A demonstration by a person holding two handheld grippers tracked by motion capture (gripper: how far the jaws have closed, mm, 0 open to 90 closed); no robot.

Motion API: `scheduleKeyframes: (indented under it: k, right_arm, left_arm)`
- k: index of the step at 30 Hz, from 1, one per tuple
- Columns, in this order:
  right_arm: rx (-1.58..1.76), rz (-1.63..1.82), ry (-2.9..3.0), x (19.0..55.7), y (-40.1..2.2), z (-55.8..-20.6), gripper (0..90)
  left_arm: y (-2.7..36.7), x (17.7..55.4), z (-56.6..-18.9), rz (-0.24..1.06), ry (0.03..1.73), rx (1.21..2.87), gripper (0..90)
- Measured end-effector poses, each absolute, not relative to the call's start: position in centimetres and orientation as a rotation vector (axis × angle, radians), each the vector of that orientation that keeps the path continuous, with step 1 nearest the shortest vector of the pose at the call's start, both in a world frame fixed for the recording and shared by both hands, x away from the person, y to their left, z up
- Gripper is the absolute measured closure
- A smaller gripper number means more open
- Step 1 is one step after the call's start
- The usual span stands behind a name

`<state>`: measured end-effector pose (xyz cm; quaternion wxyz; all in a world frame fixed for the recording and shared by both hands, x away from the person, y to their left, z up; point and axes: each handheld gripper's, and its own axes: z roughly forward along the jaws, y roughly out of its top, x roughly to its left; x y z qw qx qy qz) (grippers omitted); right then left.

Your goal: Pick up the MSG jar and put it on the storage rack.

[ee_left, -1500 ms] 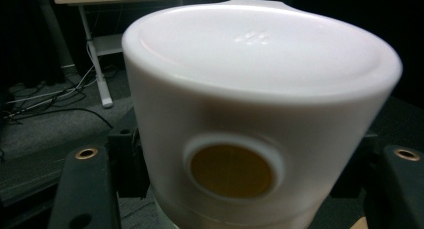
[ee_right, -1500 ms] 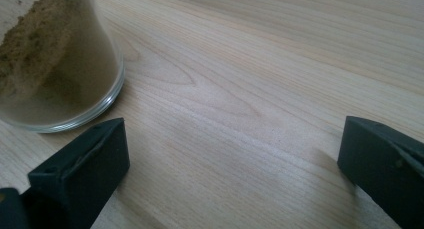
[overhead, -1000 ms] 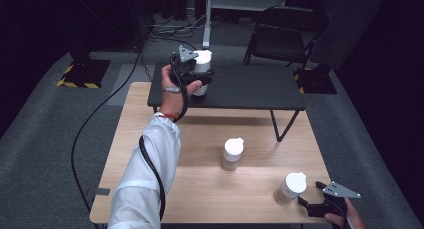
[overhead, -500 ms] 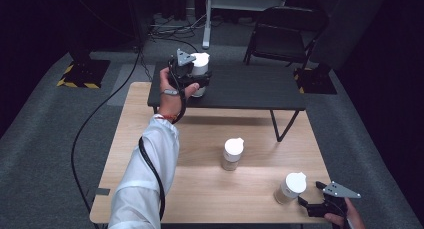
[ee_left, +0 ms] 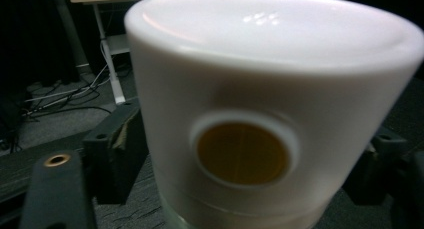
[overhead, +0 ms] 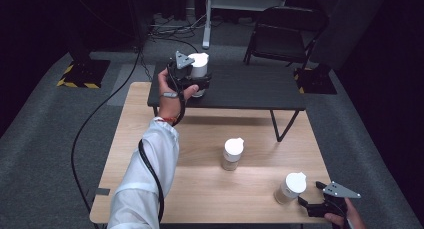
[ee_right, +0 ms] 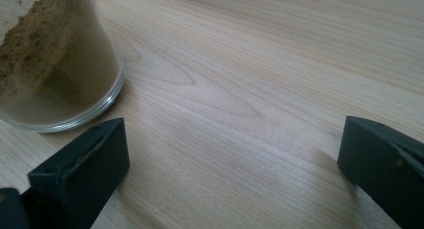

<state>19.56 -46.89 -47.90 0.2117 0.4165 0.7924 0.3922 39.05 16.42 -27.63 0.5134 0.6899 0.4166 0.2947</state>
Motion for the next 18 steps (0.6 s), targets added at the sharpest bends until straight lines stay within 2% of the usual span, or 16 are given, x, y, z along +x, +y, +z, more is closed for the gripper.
scheduleKeyframes:
  k: [2, 4, 8, 18]
  right_arm:
    - [1.157, 1.090, 2.201, 19.6, -46.9, -47.9, 0.0]
    - [1.157, 1.090, 2.201, 19.6, -46.9, -47.9, 0.0]
    - [1.157, 1.089, 2.201, 19.5, -46.9, -47.9, 0.0]
    - [1.157, 1.089, 2.200, 19.5, -46.9, -47.9, 0.0]
  left_arm:
    - [16.1, 38.8, -27.8, 0.731, 1.003, 1.667, 15.9]
    - [15.9, 38.6, -27.9, 0.742, 1.003, 1.664, 8.8]
    - [15.9, 38.5, -28.3, 0.751, 1.017, 1.645, 4.1]
    - [15.7, 38.2, -29.0, 0.753, 1.047, 1.629, 0.8]
